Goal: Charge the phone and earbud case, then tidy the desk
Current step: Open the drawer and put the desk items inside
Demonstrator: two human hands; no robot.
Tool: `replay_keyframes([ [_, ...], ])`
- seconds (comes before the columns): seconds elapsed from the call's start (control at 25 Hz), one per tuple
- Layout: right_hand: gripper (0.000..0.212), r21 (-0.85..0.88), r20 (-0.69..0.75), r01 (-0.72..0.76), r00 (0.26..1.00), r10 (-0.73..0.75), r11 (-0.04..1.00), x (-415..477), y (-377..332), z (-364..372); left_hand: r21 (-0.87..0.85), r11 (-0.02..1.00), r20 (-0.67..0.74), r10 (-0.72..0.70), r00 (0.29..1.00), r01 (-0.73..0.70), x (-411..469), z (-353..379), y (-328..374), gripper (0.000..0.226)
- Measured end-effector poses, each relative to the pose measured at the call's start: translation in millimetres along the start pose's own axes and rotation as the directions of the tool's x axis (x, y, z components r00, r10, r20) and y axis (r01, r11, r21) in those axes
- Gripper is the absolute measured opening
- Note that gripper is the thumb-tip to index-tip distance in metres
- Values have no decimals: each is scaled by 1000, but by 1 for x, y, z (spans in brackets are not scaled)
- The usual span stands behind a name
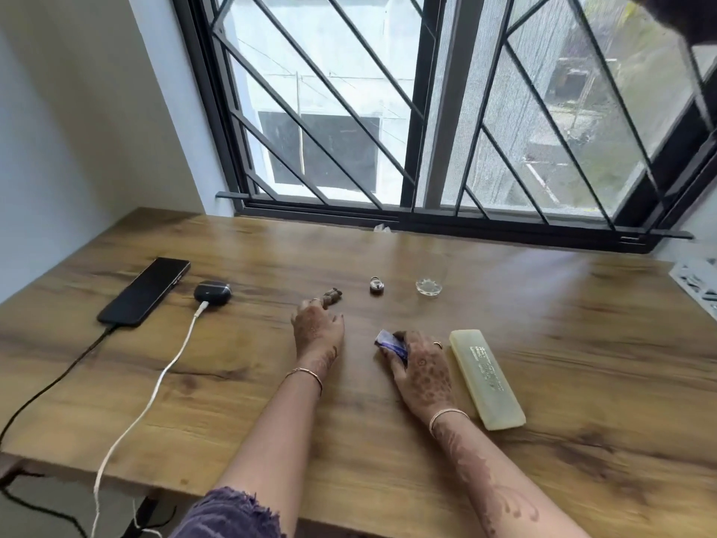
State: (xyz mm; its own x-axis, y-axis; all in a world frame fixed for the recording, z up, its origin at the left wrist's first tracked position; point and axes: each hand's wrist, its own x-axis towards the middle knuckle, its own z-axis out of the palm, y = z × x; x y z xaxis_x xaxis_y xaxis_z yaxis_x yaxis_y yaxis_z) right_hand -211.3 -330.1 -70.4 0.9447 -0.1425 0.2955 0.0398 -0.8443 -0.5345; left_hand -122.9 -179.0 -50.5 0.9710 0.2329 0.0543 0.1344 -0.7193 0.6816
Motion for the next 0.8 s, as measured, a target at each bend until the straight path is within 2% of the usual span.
replay_keyframes([
  [0.2,31,-8,-61,19,998,-20,1000,11,6,14,112,994,2,22,1000,-22,41,18,2,46],
  [0.36,33,28,-63,8,998,-6,1000,13,13,17,113,992,1,47,999,-46,50,26,0,28],
  [0.48,32,33,-65,25,998,-23,999,14,14,16,99,993,30,63,998,-66,44,28,-1,26],
  [0.64,34,81,-77,-4,997,10,997,10,8,10,6,993,90,119,989,-120,17,18,-6,22],
  [0.8,35,207,-101,-62,991,84,976,-17,-3,-3,-235,961,119,177,977,-146,-40,2,-13,19],
])
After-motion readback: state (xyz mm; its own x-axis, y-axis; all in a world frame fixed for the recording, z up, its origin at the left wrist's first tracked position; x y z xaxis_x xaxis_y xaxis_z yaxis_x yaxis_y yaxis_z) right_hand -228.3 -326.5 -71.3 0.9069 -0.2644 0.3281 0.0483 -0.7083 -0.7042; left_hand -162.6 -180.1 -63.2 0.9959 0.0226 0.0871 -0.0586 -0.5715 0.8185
